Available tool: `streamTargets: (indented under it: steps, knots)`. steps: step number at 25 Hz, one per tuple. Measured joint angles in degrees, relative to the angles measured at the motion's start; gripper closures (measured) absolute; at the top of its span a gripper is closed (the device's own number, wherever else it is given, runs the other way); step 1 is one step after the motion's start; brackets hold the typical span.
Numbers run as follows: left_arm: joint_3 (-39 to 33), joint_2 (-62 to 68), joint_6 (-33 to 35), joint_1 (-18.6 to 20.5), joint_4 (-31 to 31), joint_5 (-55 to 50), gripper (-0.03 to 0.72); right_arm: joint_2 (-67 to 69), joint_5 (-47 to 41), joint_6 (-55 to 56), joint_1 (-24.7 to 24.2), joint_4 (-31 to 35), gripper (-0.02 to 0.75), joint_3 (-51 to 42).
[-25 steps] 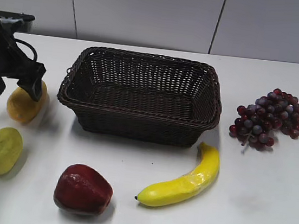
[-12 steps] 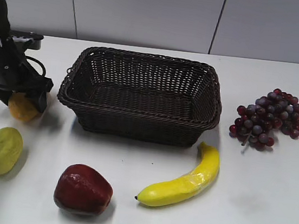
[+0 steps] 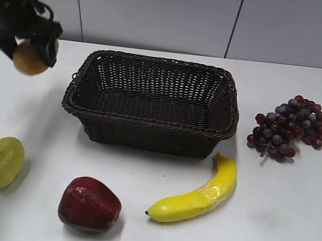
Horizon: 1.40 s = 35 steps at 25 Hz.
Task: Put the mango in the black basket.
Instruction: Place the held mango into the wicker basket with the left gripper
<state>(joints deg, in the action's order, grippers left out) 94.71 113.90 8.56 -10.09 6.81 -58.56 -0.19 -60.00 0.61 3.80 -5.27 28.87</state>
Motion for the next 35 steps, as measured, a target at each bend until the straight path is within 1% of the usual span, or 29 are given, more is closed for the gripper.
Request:
streamTargets:
  steps: [2,5,12,14,16,18,21,24,26,28,31,35]
  knots:
    - [5.66,-0.52,0.0,-1.39,1.52,-1.79,0.119,0.0,0.0,0.0,0.0,0.0,0.239,0.0]
    - [11.2,-0.77,0.0,-5.2,3.4,-1.86,0.119,0.0,0.0,0.0,0.0,0.0,0.239,0.0]
    - [12.66,1.92,0.0,-16.48,4.11,2.26,0.119,0.0,0.0,0.0,0.0,0.0,0.239,0.0]
    - [12.66,4.57,0.08,-19.16,4.11,2.34,0.119,0.0,0.0,0.0,0.0,0.0,0.239,0.0]
    - [12.66,7.95,0.06,-20.91,4.11,2.5,0.12,0.0,0.0,0.0,0.0,0.0,0.239,0.0]
    - [12.66,11.1,0.08,-21.9,4.05,2.76,0.12,0.0,0.0,0.0,0.0,0.0,0.239,0.0]
    - [12.66,15.36,-0.02,-22.28,4.0,3.24,0.114,0.0,0.0,0.0,0.0,0.0,0.239,0.0]
    - [12.66,17.73,0.06,-22.28,3.0,3.37,0.034,0.0,0.0,0.0,0.0,0.0,0.239,0.0]
    - [12.66,17.71,0.06,-22.28,1.98,3.31,0.01,0.0,0.0,0.0,0.0,0.0,0.239,0.0]
    - [12.66,16.99,0.06,-22.28,0.88,2.72,0.003,0.0,0.0,0.0,0.0,0.0,0.239,0.0]
    - [13.87,14.27,0.08,-22.28,-2.41,-0.27,0.003,0.0,0.0,0.0,0.0,0.0,0.239,0.0]
    - [20.39,8.06,0.03,-22.17,-8.83,-7.9,0.013,0.0,0.0,0.0,0.0,0.0,0.239,0.0]
